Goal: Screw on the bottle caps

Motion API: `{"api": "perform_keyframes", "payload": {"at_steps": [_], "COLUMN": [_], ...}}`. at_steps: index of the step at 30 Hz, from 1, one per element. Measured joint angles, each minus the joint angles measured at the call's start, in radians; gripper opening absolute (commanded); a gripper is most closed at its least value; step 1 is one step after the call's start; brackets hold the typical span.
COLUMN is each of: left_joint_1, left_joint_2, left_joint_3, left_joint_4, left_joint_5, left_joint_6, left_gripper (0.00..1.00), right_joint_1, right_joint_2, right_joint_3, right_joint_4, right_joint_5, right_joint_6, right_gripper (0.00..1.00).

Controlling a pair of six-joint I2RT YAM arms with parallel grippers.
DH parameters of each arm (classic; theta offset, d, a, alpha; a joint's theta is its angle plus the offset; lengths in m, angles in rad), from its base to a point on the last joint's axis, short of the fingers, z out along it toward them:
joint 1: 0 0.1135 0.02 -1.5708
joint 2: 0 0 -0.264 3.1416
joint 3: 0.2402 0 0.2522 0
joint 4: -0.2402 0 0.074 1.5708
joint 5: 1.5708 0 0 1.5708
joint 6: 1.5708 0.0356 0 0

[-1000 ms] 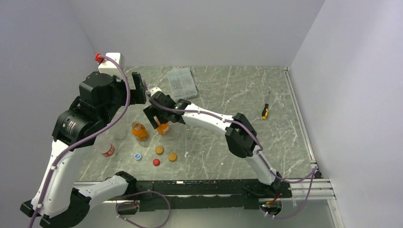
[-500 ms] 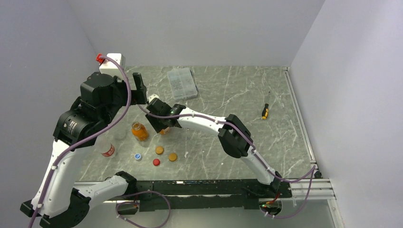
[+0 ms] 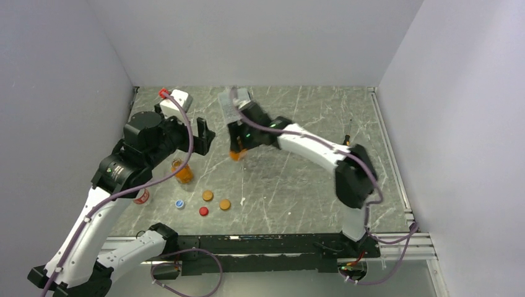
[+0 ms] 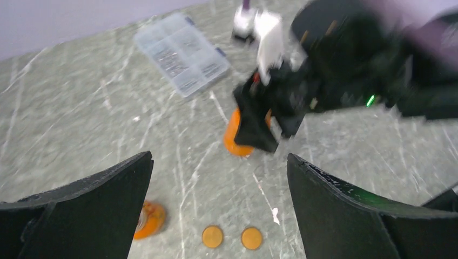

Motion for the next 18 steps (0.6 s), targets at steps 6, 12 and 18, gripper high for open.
{"api": "perform_keyframes", "payload": {"at_steps": [6,12,18], "left_joint_1": [0.0,0.0,-0.017], "left_joint_2": [-0.034,-0.031,0.0], "left_joint_3": [-0.143,-0.251,-0.308], "left_joint_4": [0.169,0.332,0.459], "left_joint_5": [0.232,0.504,0.667], "left_joint_6": [0.07,0.136,0.233], "left_gripper": [0.99,0.99,0.99], "right_joint_1": [-0.171,-0.229,-0.226], "right_joint_2": [-0.333,-0.552,-0.641], "right_joint_3": [-0.158,-0.241,-0.251], "right_joint_4": [0.052,0.063,0.076], "right_joint_5": [-0.137,-0.304,-0.447], "right_joint_6": [0.068,0.114,0.165], "right_gripper": [0.38,0.41,0.43]}}
